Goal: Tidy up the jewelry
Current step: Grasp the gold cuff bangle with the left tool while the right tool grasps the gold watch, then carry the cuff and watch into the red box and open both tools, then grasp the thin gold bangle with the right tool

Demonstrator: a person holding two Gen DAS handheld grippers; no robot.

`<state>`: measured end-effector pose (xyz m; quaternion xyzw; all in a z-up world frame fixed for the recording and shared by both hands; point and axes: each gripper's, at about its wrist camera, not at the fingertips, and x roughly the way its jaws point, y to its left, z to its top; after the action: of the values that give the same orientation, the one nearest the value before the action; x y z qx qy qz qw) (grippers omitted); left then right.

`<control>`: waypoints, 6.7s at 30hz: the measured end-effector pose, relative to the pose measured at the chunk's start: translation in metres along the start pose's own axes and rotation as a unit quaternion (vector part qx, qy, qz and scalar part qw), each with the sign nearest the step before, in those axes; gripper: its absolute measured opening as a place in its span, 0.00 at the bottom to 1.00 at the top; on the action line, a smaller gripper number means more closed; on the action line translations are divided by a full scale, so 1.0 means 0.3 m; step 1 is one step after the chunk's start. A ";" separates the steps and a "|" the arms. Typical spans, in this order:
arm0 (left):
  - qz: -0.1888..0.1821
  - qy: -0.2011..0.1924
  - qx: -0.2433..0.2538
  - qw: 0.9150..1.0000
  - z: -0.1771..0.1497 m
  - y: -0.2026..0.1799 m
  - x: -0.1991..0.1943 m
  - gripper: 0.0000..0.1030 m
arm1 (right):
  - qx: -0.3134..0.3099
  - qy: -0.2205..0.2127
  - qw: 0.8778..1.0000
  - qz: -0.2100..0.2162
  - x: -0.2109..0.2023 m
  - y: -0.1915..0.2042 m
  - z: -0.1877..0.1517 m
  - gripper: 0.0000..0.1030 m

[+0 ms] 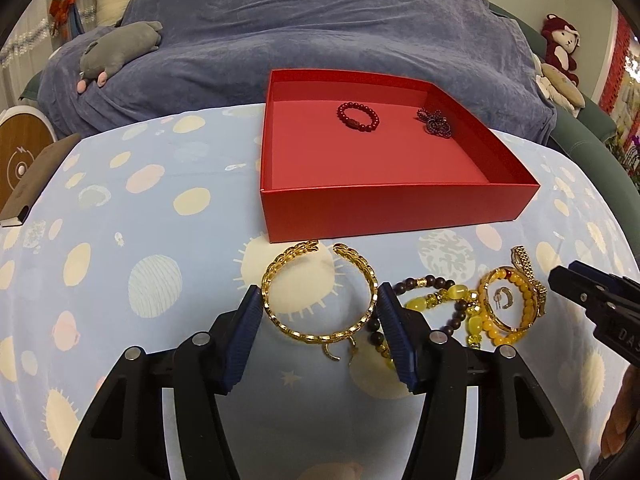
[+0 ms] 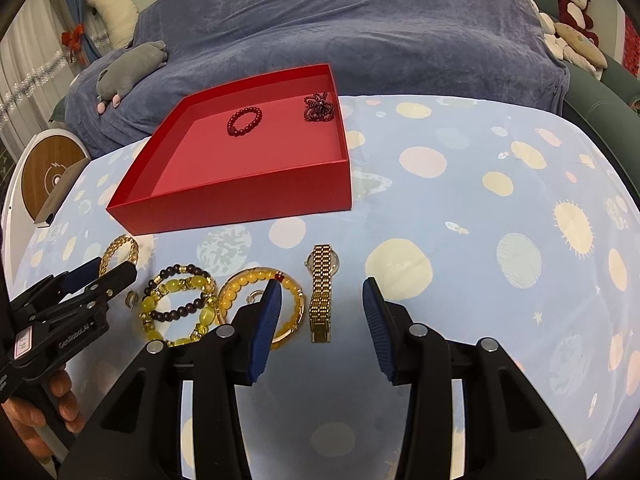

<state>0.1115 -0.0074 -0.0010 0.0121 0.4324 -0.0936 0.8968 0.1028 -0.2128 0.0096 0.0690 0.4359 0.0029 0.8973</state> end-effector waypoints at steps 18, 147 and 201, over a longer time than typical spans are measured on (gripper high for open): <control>-0.013 0.003 -0.010 1.000 -0.013 0.035 -0.031 0.54 | -0.002 0.017 1.000 -0.019 0.144 0.016 0.041 0.33; -0.022 0.023 -0.013 0.999 -0.036 0.022 -0.106 0.65 | -0.022 -0.038 0.998 0.046 -0.118 0.081 -0.070 0.39; -0.083 0.053 -0.002 0.995 -0.083 -0.040 -0.042 0.63 | -0.038 -0.026 0.998 0.037 -0.039 0.068 -0.088 0.57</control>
<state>0.0824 -0.0146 -0.0062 -0.0205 0.4788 -0.1664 0.8618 0.0760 -0.1903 0.0053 0.0508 0.4088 0.0510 0.9098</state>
